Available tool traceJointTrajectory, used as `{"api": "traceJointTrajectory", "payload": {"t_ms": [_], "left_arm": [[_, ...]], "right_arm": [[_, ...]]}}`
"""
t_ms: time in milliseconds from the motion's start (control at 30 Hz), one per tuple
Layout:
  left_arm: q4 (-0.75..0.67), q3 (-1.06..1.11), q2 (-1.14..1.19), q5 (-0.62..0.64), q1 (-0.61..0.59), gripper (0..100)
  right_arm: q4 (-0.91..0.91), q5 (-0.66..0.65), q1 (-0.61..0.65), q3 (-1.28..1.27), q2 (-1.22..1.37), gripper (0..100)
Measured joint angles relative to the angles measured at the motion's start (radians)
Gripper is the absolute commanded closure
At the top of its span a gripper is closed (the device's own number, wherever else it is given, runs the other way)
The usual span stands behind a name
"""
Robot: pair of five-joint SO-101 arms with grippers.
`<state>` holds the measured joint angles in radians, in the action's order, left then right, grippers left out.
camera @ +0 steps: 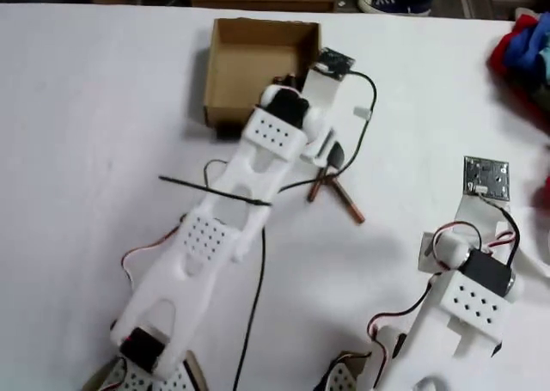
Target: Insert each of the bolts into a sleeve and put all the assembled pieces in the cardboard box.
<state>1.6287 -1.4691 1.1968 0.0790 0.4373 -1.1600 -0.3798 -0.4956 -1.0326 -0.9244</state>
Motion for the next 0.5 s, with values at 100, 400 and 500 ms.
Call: {"api": "traceJointTrajectory", "payload": {"t_ms": [100,400,500], "left_arm": [[-0.032,-0.077,0.078,-0.032,0.000,69],[-0.078,-0.098,0.187,-0.037,-0.012,91],[-0.078,-0.109,0.189,-0.037,-0.008,96]], "right_arm": [[0.018,0.000,0.000,0.000,0.017,97.6],[0.031,0.000,0.000,0.000,0.025,97.6],[0.031,0.000,0.000,0.000,0.025,97.6]]}}
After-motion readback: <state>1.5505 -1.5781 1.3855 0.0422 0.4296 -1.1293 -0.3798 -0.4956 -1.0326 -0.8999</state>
